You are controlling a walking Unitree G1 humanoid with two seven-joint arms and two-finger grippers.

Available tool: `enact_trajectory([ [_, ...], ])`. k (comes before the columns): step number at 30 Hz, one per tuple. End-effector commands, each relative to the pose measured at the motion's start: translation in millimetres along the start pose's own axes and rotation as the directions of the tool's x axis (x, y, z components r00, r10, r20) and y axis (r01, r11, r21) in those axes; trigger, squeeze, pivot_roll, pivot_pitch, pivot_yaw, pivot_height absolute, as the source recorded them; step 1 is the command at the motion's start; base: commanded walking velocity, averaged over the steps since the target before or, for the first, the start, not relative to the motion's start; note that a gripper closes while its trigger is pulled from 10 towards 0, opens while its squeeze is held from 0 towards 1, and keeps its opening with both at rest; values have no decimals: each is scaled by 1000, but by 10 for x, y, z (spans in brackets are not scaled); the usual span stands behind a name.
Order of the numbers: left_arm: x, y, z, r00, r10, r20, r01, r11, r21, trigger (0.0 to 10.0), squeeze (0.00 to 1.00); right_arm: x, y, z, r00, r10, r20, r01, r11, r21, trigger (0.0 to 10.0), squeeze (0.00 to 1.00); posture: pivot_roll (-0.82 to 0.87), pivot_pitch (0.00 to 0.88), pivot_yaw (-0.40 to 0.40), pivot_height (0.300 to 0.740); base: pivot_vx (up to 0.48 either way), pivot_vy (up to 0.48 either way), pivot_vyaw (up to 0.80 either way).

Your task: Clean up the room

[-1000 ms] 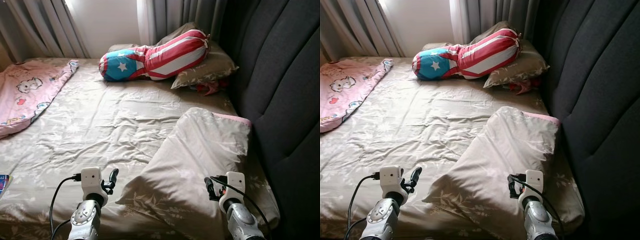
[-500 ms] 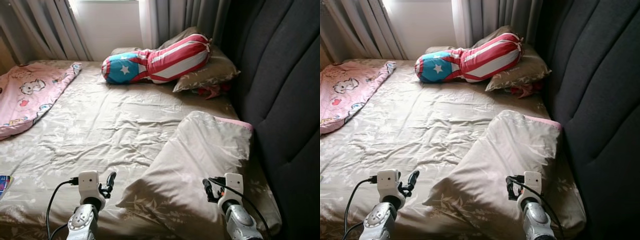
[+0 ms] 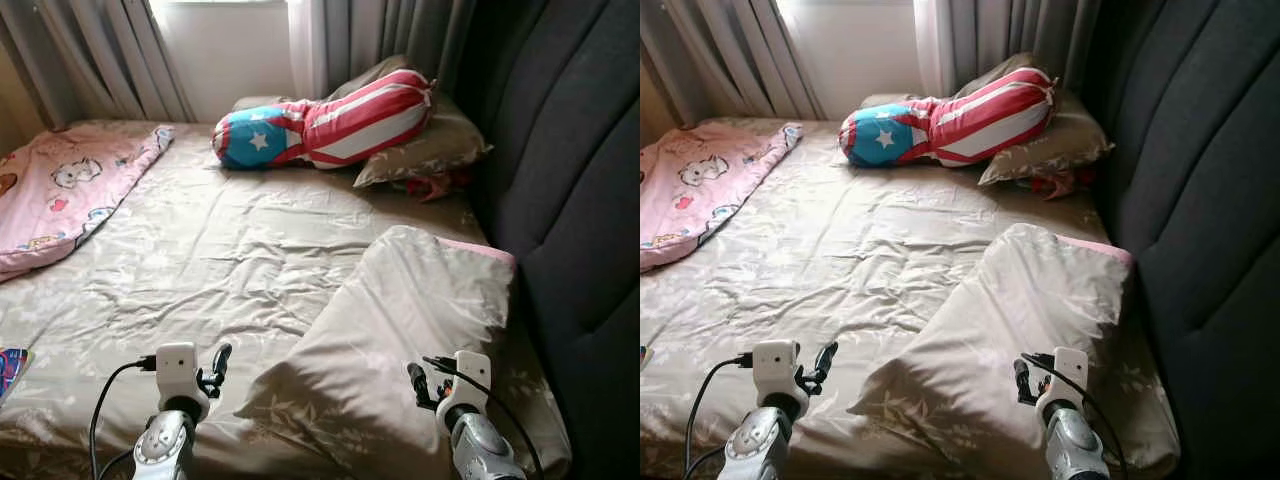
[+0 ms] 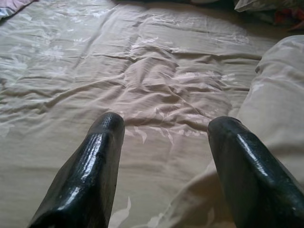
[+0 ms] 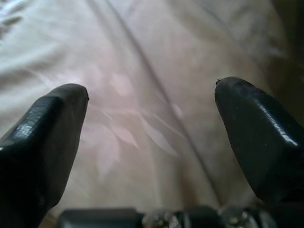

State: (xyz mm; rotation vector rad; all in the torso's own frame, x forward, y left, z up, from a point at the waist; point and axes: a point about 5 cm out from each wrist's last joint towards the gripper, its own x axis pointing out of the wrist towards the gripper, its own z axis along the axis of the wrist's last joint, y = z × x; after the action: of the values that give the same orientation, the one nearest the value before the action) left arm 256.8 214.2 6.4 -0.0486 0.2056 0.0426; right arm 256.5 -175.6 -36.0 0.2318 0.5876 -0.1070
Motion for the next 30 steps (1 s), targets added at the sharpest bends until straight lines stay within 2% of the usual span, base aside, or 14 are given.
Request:
enact_trajectory([
  [1, -15, 79, 56, 1000, 1, 15, -1, 1000, 31, 10000, 0, 18, -39, 23, 998, -51, -25, 52, 998, 28, 10000, 1000, 91, 26, -17, 666, 0, 0, 0],
  [3, -49, 144, 98, 1000, 1, 30, -3, 999, 48, 10000, 0, 42, -28, 78, 998, -63, -24, 64, 996, 60, 10000, 1000, 106, 58, -3, 666, 0, 0, 0],
  [6, -83, 187, 139, 999, -1, 43, -1, 998, 62, 10000, 0, 60, -3, 122, 998, -60, -21, 61, 996, 60, 10000, 984, 120, 72, 8, 666, 0, 0, 0],
  [7, -92, 197, 153, 999, -3, 48, 0, 998, 65, 10000, 0, 64, 5, 128, 998, -59, -21, 60, 996, 60, 10000, 0, 124, 83, 10, 666, 0, 0, 0],
  [14, -131, 146, 353, 993, -60, 101, 48, 992, 118, 10000, 0, 70, 37, 109, 998, -47, -50, 50, 998, 50, 10000, 0, 158, 126, 39, 666, 0, 0, 0],
  [24, -429, 299, 405, 996, -31, 79, 20, 990, 140, 10000, 0, 9, -48, -29, 994, -95, -57, 100, 991, 88, 10000, 0, 203, 188, 71, 666, 0, 0, 0],
  [30, -427, 211, 537, 994, -53, 99, 39, 990, 134, 10000, 0, -4, -104, -38, 992, -112, -54, 117, 988, 101, 10000, 0, 201, 213, 79, 666, 0, 0, 0],
])
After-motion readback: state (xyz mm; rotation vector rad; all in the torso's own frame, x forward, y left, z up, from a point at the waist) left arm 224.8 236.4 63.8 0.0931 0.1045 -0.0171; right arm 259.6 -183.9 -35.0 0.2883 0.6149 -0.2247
